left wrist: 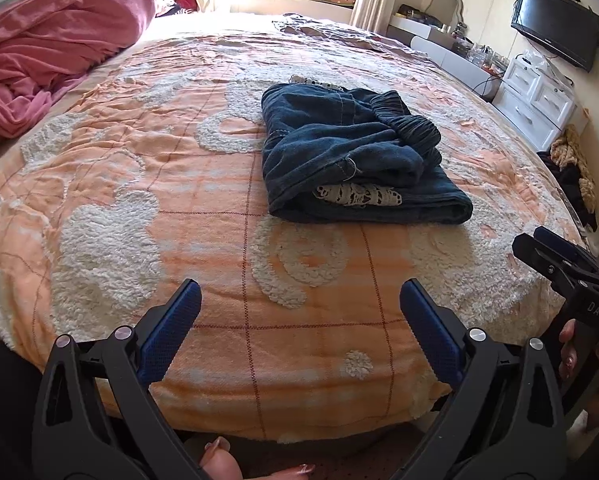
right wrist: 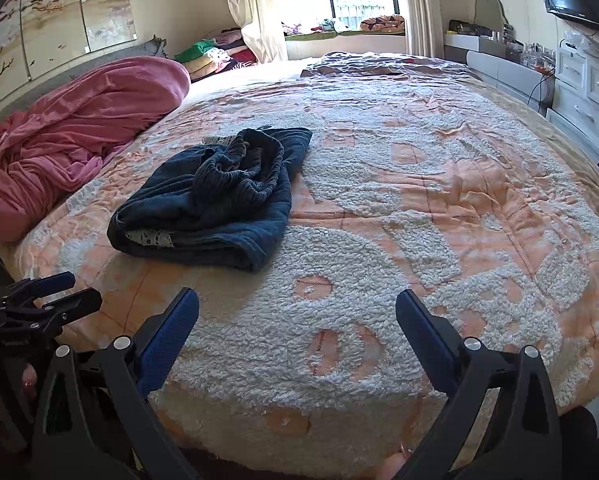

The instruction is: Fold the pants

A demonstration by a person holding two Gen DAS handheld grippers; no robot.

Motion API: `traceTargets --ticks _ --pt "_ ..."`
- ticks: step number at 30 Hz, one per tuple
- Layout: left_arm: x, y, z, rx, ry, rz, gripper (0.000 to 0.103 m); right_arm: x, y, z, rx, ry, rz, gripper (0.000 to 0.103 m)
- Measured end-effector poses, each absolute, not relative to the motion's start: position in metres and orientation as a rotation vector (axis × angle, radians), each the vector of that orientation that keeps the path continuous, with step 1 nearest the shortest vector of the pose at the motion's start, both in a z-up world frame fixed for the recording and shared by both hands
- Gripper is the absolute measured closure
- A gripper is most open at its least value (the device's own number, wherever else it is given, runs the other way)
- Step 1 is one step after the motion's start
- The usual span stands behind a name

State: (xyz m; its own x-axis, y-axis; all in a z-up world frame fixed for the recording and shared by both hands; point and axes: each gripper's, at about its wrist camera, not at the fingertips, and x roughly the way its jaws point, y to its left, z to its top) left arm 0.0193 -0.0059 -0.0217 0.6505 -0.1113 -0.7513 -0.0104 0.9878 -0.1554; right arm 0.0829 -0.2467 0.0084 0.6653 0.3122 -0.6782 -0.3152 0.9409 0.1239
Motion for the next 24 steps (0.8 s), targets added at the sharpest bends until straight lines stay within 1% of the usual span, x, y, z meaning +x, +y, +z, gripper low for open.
traceTargets --ticks 24 --pt "0.0185 -0.0035 -0.0198 -0.150 0.863 -0.046 0.009 0.0829 -0.2483 0.0070 0.007 0.775 0.340 0.005"
